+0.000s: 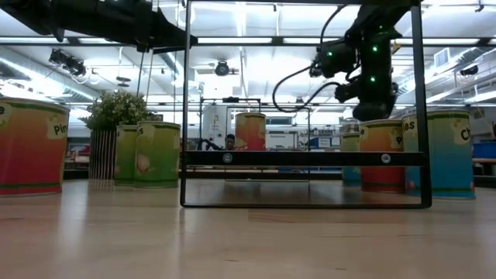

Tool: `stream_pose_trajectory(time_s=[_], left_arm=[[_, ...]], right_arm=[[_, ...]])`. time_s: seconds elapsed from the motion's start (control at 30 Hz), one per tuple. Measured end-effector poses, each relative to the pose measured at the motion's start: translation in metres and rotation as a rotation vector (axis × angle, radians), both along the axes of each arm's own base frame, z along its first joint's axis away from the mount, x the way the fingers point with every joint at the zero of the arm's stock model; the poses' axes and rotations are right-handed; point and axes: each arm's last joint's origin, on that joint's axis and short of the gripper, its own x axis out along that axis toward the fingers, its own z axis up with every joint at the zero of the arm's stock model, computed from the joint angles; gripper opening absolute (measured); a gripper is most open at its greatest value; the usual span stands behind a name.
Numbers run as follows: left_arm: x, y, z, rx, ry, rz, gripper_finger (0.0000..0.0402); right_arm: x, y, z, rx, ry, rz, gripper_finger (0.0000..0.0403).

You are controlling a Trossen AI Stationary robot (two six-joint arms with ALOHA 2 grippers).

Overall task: Pick and place cans onto a shelf
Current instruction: Put the top canned oranges on the shelf

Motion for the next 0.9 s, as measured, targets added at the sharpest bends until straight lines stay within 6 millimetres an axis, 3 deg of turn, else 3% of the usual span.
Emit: stream_pose_trajectory(time_s=[0.3,0.5,0.7,0.9], left_arm=[[0.0,0.0,-0.001,-0.003,0.006,0.0,0.0396],[0.0,0.0,-0.001,-0.025,-0.006,0.0,0.0396],[0.0,0.0,0.0,-0.029,-0.01,0.0,0.0396],[0.0,0.0,-0.001,-0.031,-0.004,0.001,0.0396]], right_arm=[[-0.01,0.007,0.018,0.069,-0.107,0.064,0.0373],[-0.017,-0.01,0.034,0.056,-0.29,0.107,0.0373],[-0.016,-0.032,0.027,0.078,-0.351,0.092,0.0373],[-0.009,-0.033,0.02,0.1,-0.345,0.102,0.0373]])
